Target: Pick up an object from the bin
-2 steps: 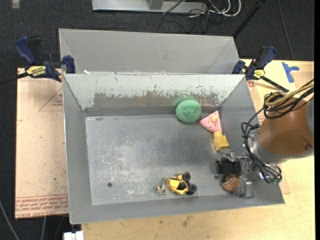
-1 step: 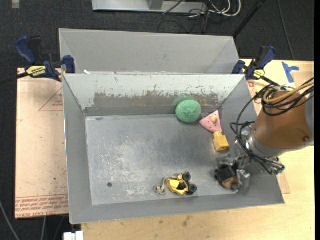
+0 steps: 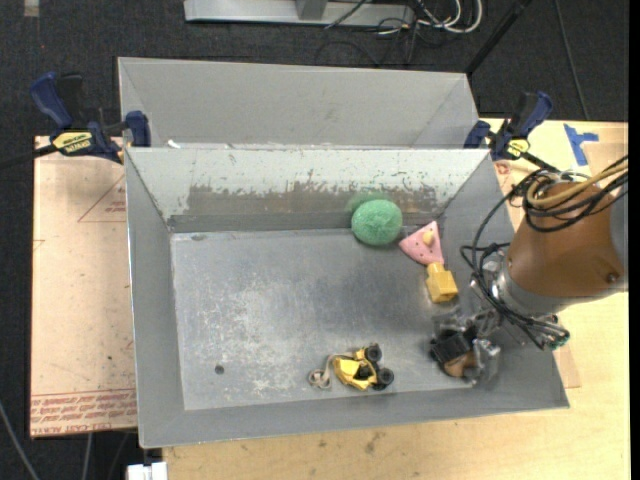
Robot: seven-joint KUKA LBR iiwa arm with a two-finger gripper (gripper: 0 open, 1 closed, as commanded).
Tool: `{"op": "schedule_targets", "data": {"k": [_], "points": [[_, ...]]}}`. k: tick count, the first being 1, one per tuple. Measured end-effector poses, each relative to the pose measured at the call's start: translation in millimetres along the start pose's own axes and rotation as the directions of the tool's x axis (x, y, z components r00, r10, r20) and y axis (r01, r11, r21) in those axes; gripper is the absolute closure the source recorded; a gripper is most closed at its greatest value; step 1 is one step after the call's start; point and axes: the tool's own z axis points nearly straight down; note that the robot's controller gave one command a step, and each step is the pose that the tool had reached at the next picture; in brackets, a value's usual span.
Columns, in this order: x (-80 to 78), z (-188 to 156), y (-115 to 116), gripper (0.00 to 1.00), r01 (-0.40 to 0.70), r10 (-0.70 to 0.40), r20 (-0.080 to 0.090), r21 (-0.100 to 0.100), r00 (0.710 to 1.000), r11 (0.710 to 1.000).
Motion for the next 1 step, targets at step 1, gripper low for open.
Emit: {"op": "schedule_targets", "data": {"k": [1], "points": [[0.6,-3.9,0.9,1.0,0.002,-0.002,-0.001,0.001,1.0,1.0]]}}
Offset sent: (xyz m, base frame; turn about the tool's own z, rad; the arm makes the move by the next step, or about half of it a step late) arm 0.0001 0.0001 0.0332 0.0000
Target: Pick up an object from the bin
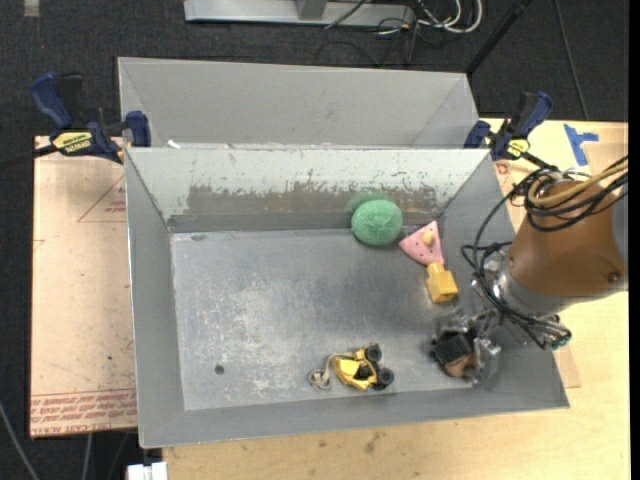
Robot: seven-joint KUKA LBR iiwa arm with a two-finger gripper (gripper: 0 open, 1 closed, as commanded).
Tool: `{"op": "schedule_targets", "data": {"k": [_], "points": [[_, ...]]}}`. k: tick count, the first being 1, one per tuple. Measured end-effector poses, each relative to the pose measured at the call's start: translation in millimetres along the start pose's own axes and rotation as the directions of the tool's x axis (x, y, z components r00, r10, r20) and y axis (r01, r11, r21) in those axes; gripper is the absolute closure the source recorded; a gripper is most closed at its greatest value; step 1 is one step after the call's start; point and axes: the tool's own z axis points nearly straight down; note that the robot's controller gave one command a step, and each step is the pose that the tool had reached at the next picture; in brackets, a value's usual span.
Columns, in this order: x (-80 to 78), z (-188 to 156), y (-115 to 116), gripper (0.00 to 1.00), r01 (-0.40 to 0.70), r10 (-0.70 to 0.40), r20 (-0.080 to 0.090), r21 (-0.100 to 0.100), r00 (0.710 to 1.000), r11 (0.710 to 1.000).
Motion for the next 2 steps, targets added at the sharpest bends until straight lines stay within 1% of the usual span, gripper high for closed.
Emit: {"op": "schedule_targets", "data": {"k": [2], "points": [[-0.9,-18.4,0.0,1.0,0.001,-0.001,0.003,0.009,1.0,1.0]]}}
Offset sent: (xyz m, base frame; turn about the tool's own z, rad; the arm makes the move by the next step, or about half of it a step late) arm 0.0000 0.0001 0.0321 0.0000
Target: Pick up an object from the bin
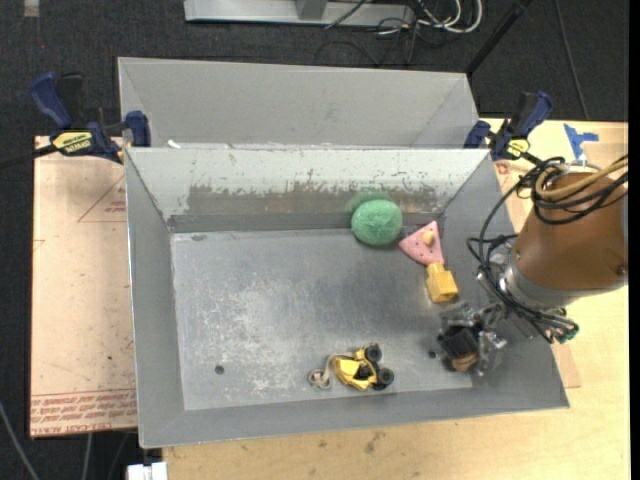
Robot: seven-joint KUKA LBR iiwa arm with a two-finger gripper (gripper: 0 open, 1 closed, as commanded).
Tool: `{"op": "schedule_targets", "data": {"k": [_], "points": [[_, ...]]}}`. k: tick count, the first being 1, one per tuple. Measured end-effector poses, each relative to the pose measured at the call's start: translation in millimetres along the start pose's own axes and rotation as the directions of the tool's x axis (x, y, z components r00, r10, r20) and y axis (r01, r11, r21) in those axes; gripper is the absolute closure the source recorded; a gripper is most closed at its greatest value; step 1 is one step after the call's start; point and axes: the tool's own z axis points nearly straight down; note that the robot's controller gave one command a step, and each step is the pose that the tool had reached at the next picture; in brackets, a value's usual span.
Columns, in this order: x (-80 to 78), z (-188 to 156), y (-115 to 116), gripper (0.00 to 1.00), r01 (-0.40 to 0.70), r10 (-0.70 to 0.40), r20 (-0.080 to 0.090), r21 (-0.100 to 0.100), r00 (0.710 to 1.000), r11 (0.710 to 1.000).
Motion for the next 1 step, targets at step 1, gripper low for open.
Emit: {"op": "schedule_targets", "data": {"k": [1], "points": [[0.2,-6.4,-0.3,1.0,0.0,0.0,-0.001,0.002,1.0,1.0]]}}
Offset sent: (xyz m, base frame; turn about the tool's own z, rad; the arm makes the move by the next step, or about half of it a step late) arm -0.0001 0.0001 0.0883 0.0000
